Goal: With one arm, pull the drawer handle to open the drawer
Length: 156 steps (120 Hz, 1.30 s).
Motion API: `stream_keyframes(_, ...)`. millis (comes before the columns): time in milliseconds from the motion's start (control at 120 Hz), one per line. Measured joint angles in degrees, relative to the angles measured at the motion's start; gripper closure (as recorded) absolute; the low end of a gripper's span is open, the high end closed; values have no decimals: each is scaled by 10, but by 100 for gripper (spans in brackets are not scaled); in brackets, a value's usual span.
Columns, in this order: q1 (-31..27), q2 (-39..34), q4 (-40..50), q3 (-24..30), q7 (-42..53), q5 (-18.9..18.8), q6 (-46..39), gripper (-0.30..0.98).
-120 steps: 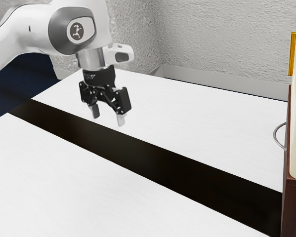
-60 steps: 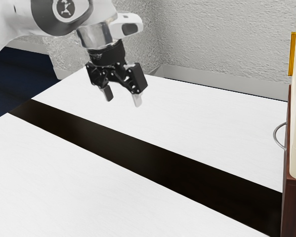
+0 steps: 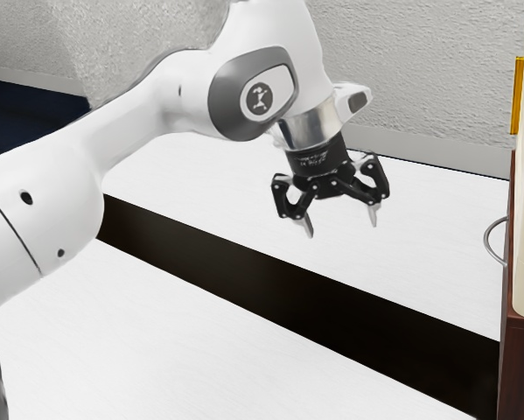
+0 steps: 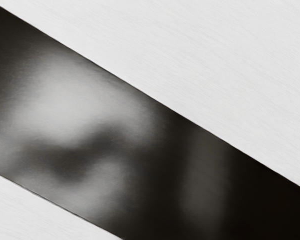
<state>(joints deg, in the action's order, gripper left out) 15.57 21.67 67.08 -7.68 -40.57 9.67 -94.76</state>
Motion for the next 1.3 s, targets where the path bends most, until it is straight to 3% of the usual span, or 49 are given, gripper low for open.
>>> stream_keyframes(275,-5,25,-4,39,-94,-26,-36,0)
stream_keyframes(592,-12,42,-19,73,-134,-31,-18,0)
stream_keyframes(758,-8,110,-111,69,-147,-32,14,0)
stream_keyframes(1300,-7,159,-180,103,-110,-16,-7,0)
